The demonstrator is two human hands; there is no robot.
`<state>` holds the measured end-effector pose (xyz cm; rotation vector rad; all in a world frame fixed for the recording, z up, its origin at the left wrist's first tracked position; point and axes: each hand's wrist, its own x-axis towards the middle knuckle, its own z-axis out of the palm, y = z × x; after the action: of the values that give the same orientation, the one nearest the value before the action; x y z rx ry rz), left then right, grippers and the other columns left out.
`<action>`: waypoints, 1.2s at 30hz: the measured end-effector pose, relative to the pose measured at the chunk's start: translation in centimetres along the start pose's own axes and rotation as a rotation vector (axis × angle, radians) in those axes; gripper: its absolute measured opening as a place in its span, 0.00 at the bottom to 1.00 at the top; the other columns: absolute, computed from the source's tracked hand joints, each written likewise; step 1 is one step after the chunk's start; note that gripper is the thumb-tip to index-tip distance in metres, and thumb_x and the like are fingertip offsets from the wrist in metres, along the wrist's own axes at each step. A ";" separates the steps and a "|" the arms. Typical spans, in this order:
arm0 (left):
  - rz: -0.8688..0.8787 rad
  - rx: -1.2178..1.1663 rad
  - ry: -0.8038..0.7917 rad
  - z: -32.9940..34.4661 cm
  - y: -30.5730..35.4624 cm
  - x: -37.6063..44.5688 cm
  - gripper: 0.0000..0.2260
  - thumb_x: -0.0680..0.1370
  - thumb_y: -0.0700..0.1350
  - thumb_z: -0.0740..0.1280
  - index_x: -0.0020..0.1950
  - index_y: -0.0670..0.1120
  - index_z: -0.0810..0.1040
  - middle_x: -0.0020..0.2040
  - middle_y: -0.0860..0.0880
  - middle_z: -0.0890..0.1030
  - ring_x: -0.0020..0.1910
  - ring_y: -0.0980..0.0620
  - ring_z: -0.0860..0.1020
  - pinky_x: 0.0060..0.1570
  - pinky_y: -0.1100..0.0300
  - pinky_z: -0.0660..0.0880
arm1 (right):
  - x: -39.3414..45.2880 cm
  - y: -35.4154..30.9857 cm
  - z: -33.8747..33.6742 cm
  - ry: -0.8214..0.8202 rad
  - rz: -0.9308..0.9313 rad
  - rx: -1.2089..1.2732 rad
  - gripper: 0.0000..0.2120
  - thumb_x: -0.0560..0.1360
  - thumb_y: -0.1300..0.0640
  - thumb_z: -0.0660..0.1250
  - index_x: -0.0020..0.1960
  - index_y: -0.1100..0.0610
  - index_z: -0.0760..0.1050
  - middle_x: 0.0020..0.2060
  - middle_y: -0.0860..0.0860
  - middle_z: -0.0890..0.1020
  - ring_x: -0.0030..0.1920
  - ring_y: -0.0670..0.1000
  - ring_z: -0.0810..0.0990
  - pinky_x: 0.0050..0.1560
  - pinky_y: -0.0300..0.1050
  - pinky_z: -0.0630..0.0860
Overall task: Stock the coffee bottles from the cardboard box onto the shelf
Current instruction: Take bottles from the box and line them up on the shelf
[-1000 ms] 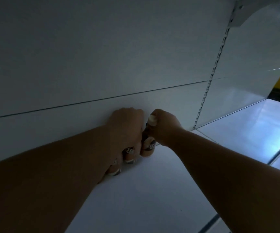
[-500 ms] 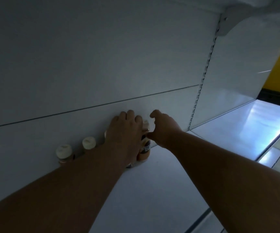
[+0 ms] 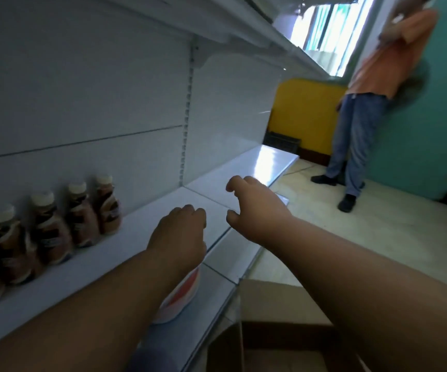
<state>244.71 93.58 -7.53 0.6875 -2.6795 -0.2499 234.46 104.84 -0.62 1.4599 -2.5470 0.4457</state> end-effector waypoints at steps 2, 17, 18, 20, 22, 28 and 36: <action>0.045 -0.074 -0.064 2.7 3.6 0.2 0.12 0.73 0.45 0.70 0.56 0.48 0.76 0.52 0.49 0.77 0.47 0.51 0.74 0.43 0.60 0.71 | -2.9 3.7 0.3 -0.019 0.067 -0.031 0.21 0.74 0.54 0.68 0.65 0.52 0.68 0.57 0.52 0.75 0.54 0.54 0.75 0.49 0.48 0.76; 0.197 -0.084 -0.804 33.8 18.4 -5.1 0.13 0.73 0.45 0.70 0.56 0.53 0.73 0.52 0.51 0.72 0.50 0.51 0.72 0.52 0.51 0.76 | -19.7 26.3 20.7 -0.372 0.531 0.128 0.18 0.73 0.53 0.70 0.61 0.51 0.71 0.54 0.49 0.75 0.51 0.50 0.76 0.49 0.48 0.77; 0.182 -0.054 -0.867 35.8 18.2 -5.6 0.14 0.73 0.46 0.70 0.57 0.53 0.73 0.53 0.51 0.73 0.51 0.50 0.72 0.52 0.50 0.76 | -20.9 27.1 22.9 -0.426 0.554 0.148 0.19 0.72 0.54 0.70 0.62 0.51 0.71 0.54 0.50 0.75 0.51 0.50 0.76 0.50 0.48 0.78; 0.163 0.018 -0.988 39.5 17.2 -6.2 0.14 0.74 0.47 0.70 0.58 0.51 0.74 0.55 0.49 0.73 0.53 0.48 0.73 0.53 0.50 0.75 | -22.7 28.4 26.9 -0.563 0.588 0.179 0.21 0.72 0.54 0.71 0.63 0.51 0.71 0.56 0.50 0.75 0.52 0.51 0.76 0.50 0.47 0.77; 0.111 0.063 -1.103 42.9 16.3 -6.4 0.12 0.75 0.47 0.69 0.58 0.50 0.75 0.53 0.48 0.74 0.50 0.49 0.74 0.50 0.52 0.75 | -23.7 29.5 30.8 -0.682 0.609 0.221 0.21 0.73 0.55 0.71 0.64 0.51 0.71 0.56 0.50 0.74 0.53 0.51 0.75 0.48 0.44 0.74; -0.019 0.164 -1.325 50.9 14.4 -7.0 0.10 0.77 0.46 0.66 0.57 0.46 0.75 0.55 0.46 0.77 0.53 0.46 0.77 0.52 0.53 0.76 | -24.5 31.1 40.6 -0.905 0.594 0.311 0.20 0.75 0.54 0.68 0.65 0.55 0.69 0.59 0.56 0.74 0.56 0.58 0.76 0.50 0.50 0.75; -0.558 -0.138 -1.194 54.8 14.4 -9.4 0.18 0.66 0.53 0.71 0.53 0.48 0.78 0.47 0.47 0.82 0.43 0.48 0.80 0.44 0.55 0.78 | -26.6 32.6 45.4 -0.905 0.711 0.501 0.24 0.69 0.54 0.72 0.62 0.54 0.68 0.56 0.56 0.78 0.54 0.58 0.78 0.47 0.44 0.70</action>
<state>224.97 115.09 -57.04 1.6150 -3.3400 -1.3374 219.72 126.47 -56.71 0.9007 -3.9357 0.6559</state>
